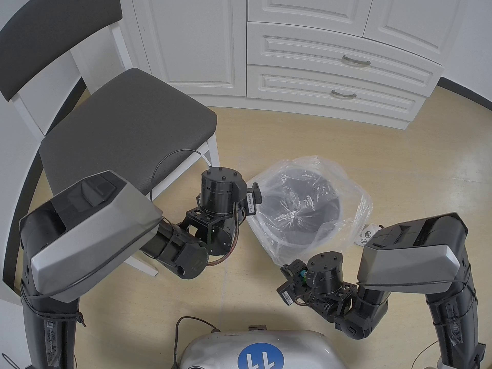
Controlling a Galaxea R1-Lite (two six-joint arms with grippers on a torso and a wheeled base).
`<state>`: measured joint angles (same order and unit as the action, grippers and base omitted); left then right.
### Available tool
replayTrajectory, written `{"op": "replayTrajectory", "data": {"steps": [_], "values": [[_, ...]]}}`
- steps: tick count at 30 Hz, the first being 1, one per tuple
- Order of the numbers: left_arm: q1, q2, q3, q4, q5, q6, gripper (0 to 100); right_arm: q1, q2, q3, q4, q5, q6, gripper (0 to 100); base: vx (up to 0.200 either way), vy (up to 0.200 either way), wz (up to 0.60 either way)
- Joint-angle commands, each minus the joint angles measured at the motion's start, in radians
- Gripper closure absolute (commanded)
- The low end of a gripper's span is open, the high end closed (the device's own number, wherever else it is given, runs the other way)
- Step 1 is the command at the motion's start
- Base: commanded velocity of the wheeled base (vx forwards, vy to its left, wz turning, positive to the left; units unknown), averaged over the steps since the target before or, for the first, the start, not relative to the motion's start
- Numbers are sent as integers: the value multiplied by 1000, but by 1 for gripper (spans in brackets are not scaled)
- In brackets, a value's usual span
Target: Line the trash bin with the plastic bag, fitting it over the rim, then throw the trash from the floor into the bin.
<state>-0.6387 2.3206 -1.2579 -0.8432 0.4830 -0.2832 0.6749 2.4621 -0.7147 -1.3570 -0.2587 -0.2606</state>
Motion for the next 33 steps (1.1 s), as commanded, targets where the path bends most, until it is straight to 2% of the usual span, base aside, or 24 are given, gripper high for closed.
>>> {"op": "replayTrajectory", "data": {"steps": [1, 4, 5, 10, 13, 15, 20, 22, 26, 33], "values": [[-1, 6, 0, 0, 2, 1, 0, 3, 70, -26, -1, -1, 0, 100, 0, 0, 0], [-1, 8, 0, 0, 0, 1, 0, 3, 81, -26, -2, -8, 0, 100, 0, 0, 0], [-2, 11, 2, 0, 0, 1, 0, 5, 75, -25, -2, -16, 0, 0, 0, 0, 0], [-13, 16, 6, 0, 0, 2, 0, 31, -29, 38, -17, -59, 3, 0, 0, 0, 0], [-13, 17, 5, 0, 0, 2, 0, 51, -100, 92, -31, -59, 3, 0, 0, 0, 0], [-13, 16, 5, 0, 0, 2, 0, 80, -221, 158, -16, -59, 1, 0, 0, 0, 0], [-15, 14, 6, 0, 0, 4, 0, 84, -334, 199, 4, -60, -3, 0, 0, 0, 0], [-13, 17, 5, 0, 0, 6, 0, 64, -368, 195, 15, -60, -3, 0, 0, 0, 0], [-13, 17, 3, 0, 0, 6, 0, -47, -405, 132, 50, -59, -3, 0, 0, 0, 0], [-9, 6, 43, 10, 0, 19, 0, -193, -339, -58, 240, -60, 31, 0, 0, 0, 0]]}}
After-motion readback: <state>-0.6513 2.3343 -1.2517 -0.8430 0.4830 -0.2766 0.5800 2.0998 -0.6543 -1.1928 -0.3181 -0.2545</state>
